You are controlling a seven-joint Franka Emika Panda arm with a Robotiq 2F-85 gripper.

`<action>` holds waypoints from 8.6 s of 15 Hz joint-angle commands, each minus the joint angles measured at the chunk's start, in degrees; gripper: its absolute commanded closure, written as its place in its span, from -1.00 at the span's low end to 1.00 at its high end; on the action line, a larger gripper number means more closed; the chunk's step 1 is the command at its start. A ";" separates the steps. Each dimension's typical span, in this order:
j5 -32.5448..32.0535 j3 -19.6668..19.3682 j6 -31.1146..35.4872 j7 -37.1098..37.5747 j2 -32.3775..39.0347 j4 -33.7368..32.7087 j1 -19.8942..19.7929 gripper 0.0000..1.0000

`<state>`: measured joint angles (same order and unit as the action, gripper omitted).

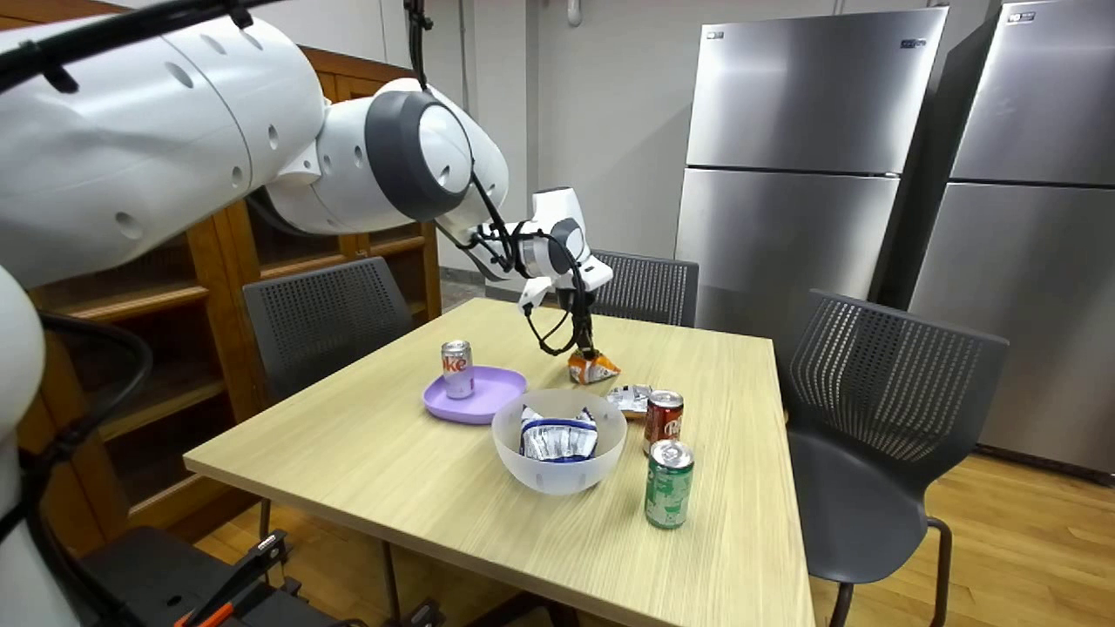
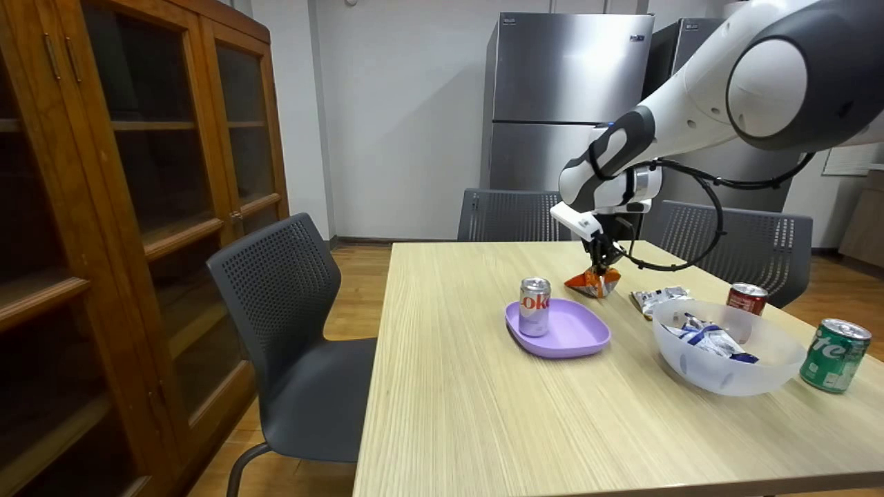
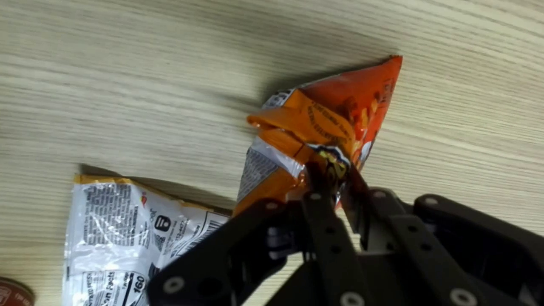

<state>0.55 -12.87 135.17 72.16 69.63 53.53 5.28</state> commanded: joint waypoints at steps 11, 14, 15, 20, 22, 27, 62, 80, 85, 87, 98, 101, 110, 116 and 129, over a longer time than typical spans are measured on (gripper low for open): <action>0.44 0.83 -1.52 -2.09 -3.03 1.23 -0.69 1.00; -0.47 1.89 -1.77 -4.00 -5.93 3.80 -1.17 1.00; -0.43 2.15 -1.84 -4.97 -7.03 4.83 -1.26 1.00; -0.92 2.29 -0.50 -11.36 -15.30 15.04 -0.92 1.00; -1.03 2.24 0.55 -13.88 -19.20 20.10 -0.75 1.00; -1.89 1.95 2.35 -21.26 -28.24 31.78 -0.74 1.00; -16.83 1.22 15.03 -30.53 -48.77 71.21 -0.41 1.00; -18.54 -0.78 14.26 -35.89 -47.60 69.69 0.34 0.24; -18.49 -0.89 14.59 -38.30 -48.93 70.14 0.31 -0.51; -18.55 -0.96 14.92 -38.65 -49.65 70.34 0.33 -0.81; -12.62 -0.83 14.79 -36.65 -46.03 61.86 -1.76 -1.00; -9.52 -1.51 14.83 -34.90 -42.59 57.53 -2.22 -1.00; -0.18 -3.46 13.33 -24.04 -28.79 42.97 -2.47 -1.00; 1.48 -4.53 11.31 -14.09 -20.79 34.00 -2.07 -1.00; 0.42 -3.99 3.61 -1.14 -9.89 19.33 -2.79 -1.00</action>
<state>0.95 -16.65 142.32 68.20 56.99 78.07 2.87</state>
